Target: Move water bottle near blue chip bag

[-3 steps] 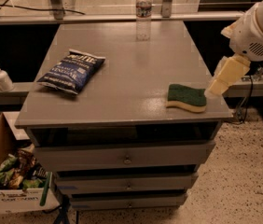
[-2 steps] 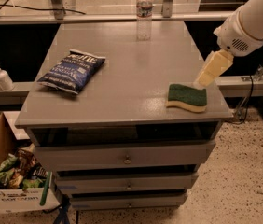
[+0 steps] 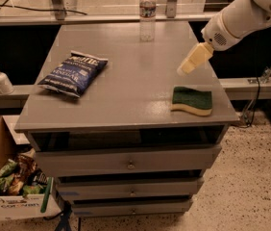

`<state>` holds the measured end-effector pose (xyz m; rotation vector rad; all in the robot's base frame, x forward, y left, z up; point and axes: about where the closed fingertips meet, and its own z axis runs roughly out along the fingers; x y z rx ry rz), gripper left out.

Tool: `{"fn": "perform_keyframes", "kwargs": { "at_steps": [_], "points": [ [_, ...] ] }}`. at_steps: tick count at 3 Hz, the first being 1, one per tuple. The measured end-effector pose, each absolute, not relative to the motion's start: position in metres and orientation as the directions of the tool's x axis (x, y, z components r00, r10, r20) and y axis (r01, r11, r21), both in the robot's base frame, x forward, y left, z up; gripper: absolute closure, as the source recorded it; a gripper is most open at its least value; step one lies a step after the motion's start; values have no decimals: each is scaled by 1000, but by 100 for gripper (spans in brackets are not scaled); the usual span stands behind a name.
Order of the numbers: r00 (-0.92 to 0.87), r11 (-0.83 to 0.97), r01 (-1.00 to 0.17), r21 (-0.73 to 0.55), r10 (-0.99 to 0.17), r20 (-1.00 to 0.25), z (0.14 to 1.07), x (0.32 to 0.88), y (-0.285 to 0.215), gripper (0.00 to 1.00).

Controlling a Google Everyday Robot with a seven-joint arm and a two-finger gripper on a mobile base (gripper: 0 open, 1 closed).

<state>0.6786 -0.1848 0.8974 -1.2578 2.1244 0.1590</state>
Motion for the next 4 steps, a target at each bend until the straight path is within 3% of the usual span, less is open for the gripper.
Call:
{"fn": "perform_keyframes", "kwargs": {
  "at_steps": [1, 3, 4],
  "points": [
    [-243, 502, -851, -158, -641, -728, 905, 706, -154, 0],
    [-225, 517, -838, -173, -617, -754, 905, 710, -152, 0],
    [-177, 547, -818, -180, -535, -826, 906, 733, -142, 0]
  ]
}}
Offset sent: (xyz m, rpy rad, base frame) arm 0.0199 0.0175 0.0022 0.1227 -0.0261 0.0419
